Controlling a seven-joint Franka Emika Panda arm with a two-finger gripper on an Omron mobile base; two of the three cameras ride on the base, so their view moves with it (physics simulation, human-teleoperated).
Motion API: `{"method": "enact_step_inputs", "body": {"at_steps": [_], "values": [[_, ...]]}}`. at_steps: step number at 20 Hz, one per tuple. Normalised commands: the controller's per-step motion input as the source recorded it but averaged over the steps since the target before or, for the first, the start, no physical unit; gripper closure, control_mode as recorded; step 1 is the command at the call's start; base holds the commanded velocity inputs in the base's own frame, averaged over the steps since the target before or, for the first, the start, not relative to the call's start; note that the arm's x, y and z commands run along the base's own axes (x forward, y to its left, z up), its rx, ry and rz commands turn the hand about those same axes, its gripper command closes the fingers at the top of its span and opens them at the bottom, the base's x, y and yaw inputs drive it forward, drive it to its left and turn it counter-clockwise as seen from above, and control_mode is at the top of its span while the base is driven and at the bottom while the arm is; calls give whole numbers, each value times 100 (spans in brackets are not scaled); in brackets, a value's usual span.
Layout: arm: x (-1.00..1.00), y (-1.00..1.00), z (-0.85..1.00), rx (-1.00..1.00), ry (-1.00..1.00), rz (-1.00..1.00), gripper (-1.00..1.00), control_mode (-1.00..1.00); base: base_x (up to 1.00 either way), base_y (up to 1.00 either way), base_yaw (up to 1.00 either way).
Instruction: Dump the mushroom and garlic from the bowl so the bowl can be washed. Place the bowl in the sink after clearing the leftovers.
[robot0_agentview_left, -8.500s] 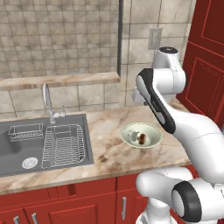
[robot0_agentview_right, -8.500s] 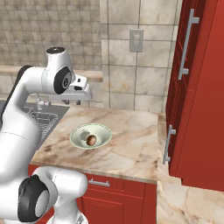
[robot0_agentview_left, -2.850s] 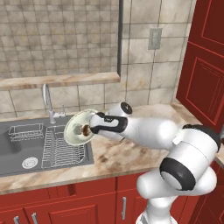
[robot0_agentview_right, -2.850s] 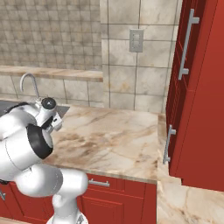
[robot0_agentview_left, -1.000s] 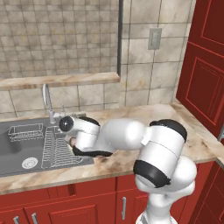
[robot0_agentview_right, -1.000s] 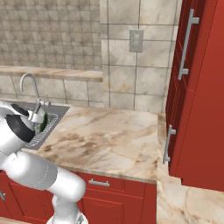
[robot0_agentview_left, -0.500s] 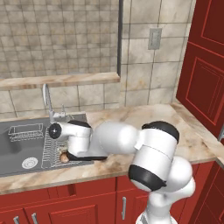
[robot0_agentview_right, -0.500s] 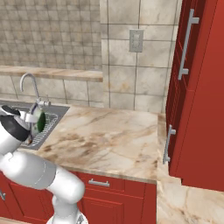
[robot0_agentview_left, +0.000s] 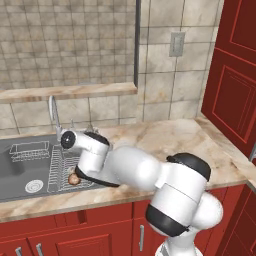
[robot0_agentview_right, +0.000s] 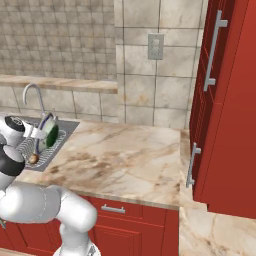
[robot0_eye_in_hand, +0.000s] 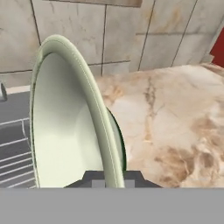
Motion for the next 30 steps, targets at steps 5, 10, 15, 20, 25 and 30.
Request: {"method": "enact_step_inputs", "body": {"at_steps": [5, 10, 15, 20, 25, 30], "values": [[-12, -90, 52, 43, -5, -9, 100, -100, 0, 0, 0], [-23, -100, 57, 47, -2, -1, 100, -100, 0, 0, 0], [-41, -100, 36, 59, 0, 0, 100, -100, 0, 0, 0], [-50, -100, 9, 59, 0, 2, 100, -100, 0, 0, 0], [-44, -93, -4, 22, 0, 2, 100, -100, 0, 0, 0], [-3, -17, -1, 0, 2, -2, 100, -100, 0, 0, 0]]}}
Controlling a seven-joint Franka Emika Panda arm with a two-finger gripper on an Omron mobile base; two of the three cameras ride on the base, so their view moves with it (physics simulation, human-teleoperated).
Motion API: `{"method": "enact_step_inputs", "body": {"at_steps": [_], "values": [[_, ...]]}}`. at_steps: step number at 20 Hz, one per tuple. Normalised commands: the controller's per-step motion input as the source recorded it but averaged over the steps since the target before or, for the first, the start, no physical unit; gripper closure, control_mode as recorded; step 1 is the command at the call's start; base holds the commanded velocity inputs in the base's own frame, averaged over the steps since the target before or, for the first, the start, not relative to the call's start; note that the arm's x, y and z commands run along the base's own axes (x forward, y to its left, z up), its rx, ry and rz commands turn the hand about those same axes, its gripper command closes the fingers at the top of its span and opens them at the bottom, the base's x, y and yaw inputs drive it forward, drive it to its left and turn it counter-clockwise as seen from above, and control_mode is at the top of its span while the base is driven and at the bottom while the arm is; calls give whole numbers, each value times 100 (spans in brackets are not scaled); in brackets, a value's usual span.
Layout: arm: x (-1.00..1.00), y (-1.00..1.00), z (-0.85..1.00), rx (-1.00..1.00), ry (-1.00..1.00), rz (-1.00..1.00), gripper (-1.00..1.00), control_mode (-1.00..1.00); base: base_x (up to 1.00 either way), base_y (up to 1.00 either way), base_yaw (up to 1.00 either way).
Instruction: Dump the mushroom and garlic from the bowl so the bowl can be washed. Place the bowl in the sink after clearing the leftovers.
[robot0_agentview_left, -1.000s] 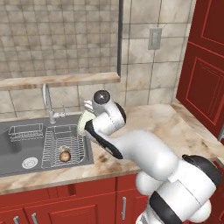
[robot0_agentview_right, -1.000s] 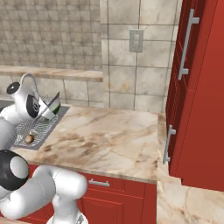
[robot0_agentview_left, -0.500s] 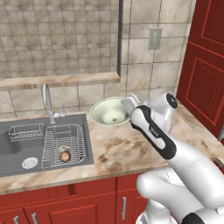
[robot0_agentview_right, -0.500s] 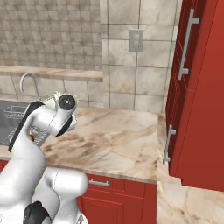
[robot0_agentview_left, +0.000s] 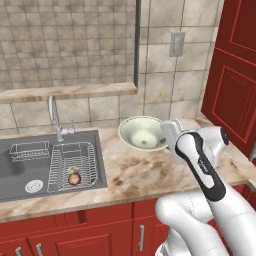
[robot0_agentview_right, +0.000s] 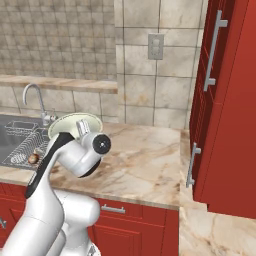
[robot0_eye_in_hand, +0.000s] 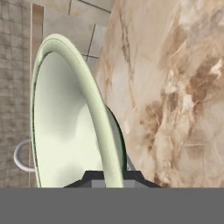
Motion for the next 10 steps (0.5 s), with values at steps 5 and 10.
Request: {"method": "enact_step_inputs", "body": {"at_steps": [5, 10], "values": [[0, -1, 0, 0, 1, 0, 100, -100, 0, 0, 0], [0, -6, 0, 0, 11, 0, 100, -100, 0, 0, 0]]}}
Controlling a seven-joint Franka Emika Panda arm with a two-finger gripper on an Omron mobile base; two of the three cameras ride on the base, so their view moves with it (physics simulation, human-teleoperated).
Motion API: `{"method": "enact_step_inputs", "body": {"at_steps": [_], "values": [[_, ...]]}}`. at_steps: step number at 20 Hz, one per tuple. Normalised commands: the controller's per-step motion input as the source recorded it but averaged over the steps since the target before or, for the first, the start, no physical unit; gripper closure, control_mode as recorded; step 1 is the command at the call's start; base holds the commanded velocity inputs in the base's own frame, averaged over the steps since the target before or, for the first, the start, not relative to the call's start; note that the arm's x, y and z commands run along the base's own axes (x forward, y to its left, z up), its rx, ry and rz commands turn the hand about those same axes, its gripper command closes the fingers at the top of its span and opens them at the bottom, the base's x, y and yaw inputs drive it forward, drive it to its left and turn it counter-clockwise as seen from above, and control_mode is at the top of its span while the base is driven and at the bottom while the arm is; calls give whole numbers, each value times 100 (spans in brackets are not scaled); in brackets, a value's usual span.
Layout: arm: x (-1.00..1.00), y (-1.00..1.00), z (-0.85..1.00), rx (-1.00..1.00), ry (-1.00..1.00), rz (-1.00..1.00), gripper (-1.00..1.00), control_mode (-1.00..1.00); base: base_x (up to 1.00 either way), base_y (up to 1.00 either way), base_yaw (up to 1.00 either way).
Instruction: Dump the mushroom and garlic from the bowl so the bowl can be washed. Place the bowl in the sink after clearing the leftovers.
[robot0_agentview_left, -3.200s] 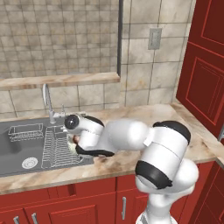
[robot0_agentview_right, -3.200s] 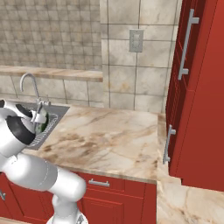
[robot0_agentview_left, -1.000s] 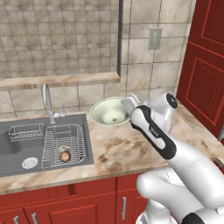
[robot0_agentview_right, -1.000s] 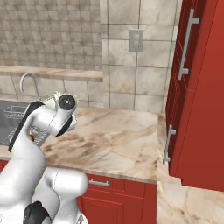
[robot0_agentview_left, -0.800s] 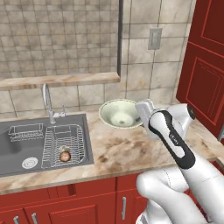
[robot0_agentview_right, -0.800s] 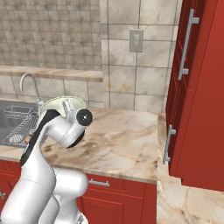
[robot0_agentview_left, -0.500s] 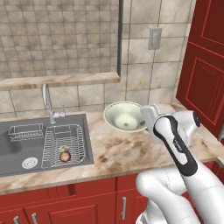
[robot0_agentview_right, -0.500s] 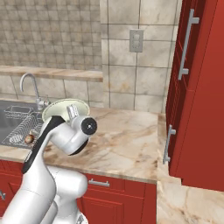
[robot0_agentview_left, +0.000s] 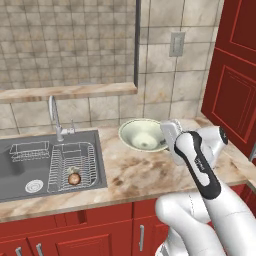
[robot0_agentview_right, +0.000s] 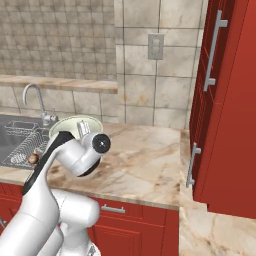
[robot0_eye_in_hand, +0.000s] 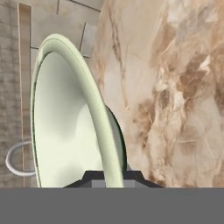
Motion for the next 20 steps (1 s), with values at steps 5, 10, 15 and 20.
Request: {"method": "enact_step_inputs", "body": {"at_steps": [5, 10, 15, 20], "values": [[0, 0, 0, 0, 1, 0, 100, 100, -5, 0, 0], [0, 0, 0, 0, 0, 0, 100, 100, -61, 7, 0], [0, 0, 0, 0, 0, 0, 100, 100, -57, 47, 0], [0, 0, 0, 0, 0, 0, 100, 100, -17, 90, 0]]}}
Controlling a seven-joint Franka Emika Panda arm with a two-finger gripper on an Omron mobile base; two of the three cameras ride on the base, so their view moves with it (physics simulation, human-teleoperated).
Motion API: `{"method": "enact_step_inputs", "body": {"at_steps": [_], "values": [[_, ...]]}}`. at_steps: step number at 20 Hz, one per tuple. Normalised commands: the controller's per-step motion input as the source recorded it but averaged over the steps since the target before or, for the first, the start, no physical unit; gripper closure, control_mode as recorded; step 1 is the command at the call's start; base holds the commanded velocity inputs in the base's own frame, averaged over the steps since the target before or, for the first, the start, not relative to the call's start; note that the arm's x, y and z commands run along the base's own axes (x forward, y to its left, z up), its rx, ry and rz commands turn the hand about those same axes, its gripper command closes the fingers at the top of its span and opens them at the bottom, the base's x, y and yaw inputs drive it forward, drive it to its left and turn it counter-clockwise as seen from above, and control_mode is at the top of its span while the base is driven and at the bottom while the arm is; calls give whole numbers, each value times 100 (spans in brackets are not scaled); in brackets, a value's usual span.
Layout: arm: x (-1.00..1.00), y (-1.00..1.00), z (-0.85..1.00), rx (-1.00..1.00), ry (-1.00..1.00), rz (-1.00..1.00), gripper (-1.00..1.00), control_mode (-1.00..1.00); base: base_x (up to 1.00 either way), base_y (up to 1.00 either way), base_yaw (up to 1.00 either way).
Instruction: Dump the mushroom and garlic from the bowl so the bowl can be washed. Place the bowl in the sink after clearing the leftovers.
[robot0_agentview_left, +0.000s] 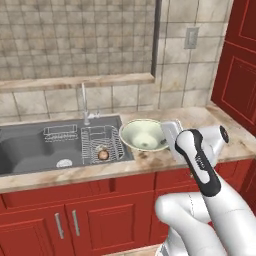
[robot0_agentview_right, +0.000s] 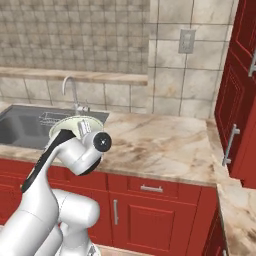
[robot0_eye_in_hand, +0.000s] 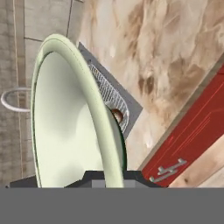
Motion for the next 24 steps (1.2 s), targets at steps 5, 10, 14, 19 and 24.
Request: {"method": "enact_step_inputs", "body": {"at_steps": [5, 10, 14, 19, 24], "values": [[0, 0, 0, 0, 0, 0, 100, 100, 0, 100, 0], [0, 0, 0, 0, 0, 0, 100, 100, 2, 100, 0], [0, 0, 0, 0, 0, 0, 100, 100, 16, 83, 2], [0, 0, 0, 0, 0, 0, 100, 100, 26, 62, 0], [0, 0, 0, 0, 0, 0, 100, 100, 28, 68, 0]]}}
